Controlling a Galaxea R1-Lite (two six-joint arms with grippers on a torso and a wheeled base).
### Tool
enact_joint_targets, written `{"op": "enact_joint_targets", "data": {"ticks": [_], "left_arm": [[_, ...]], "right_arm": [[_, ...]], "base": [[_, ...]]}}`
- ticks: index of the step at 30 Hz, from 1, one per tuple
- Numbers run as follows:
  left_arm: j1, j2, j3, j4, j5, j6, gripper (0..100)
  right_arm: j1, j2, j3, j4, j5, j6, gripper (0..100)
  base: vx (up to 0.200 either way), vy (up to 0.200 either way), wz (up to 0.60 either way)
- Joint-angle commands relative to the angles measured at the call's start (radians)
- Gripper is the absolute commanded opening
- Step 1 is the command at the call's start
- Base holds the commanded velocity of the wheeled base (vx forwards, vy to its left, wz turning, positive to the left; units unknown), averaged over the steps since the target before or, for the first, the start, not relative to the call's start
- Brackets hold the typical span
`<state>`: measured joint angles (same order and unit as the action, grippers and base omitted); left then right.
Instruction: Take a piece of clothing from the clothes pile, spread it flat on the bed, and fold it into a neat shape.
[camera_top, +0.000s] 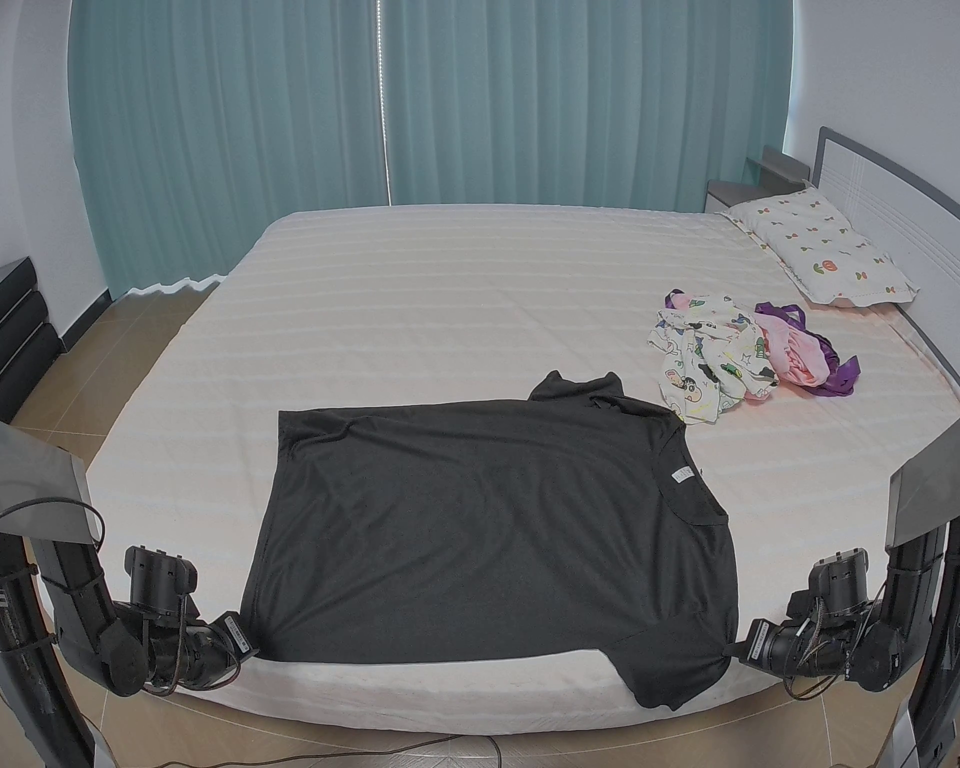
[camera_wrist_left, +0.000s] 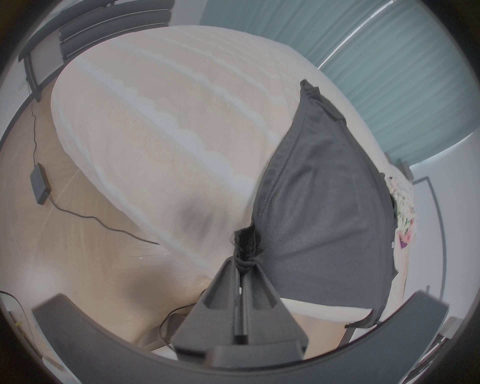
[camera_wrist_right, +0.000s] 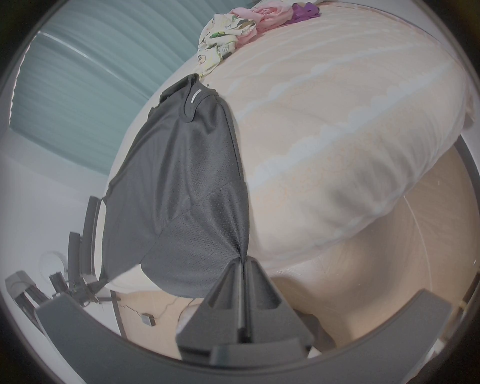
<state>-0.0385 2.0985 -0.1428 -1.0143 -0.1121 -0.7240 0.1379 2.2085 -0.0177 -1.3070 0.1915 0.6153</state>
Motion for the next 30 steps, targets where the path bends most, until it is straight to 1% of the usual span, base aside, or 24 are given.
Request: {"op": "enact_joint_targets", "data": {"ticks": [1, 2, 5, 9, 10, 13, 18, 19, 20, 22, 26, 30], "left_arm": [[-0.003, -0.006, 0.008, 0.049, 0.000, 0.040, 0], [-0.003, -0.008, 0.009, 0.062, 0.000, 0.058, 0], [-0.003, -0.009, 0.011, 0.071, 0.002, 0.069, 0], [-0.004, -0.009, 0.012, 0.091, 0.002, 0.077, 0], [-0.004, -0.009, 0.012, 0.108, 0.002, 0.094, 0], [-0.004, -0.009, 0.012, 0.129, 0.002, 0.112, 0], [-0.004, -0.009, 0.012, 0.129, 0.002, 0.114, 0], [-0.004, -0.009, 0.012, 0.126, 0.002, 0.112, 0], [-0.004, -0.009, 0.012, 0.126, 0.002, 0.112, 100], [-0.004, -0.011, 0.011, 0.123, 0.000, 0.110, 100], [-0.001, -0.038, 0.011, 0.121, 0.000, 0.110, 100], [0.020, -0.133, 0.009, 0.132, -0.023, 0.107, 100]], "right_arm": [[-0.030, -0.069, 0.018, 0.055, 0.011, -0.052, 0], [-0.032, -0.070, 0.018, 0.060, 0.011, -0.057, 0], [-0.038, -0.070, 0.018, 0.071, 0.009, -0.060, 0], [-0.043, -0.072, 0.018, 0.126, 0.009, -0.097, 0], [-0.043, -0.067, 0.018, 0.135, 0.011, -0.112, 0], [-0.043, -0.067, 0.018, 0.137, 0.013, -0.114, 0], [-0.038, -0.041, 0.018, 0.129, 0.014, -0.117, 0], [-0.037, -0.033, 0.018, 0.121, 0.016, -0.115, 100], [-0.037, -0.033, 0.018, 0.121, 0.016, -0.115, 100], [-0.032, -0.029, 0.018, 0.089, 0.019, -0.103, 100], [-0.041, -0.038, 0.018, 0.078, 0.019, -0.100, 100], [-0.066, -0.093, 0.018, 0.068, 0.020, -0.098, 100]], "base": [[0.000, 0.000, 0.00], [0.000, 0.000, 0.00], [0.000, 0.000, 0.00], [0.000, 0.000, 0.00], [0.000, 0.000, 0.00], [0.000, 0.000, 0.00], [0.000, 0.000, 0.00], [0.000, 0.000, 0.00], [0.000, 0.000, 0.00], [0.000, 0.000, 0.00], [0.000, 0.000, 0.00], [0.000, 0.000, 0.00]]}}
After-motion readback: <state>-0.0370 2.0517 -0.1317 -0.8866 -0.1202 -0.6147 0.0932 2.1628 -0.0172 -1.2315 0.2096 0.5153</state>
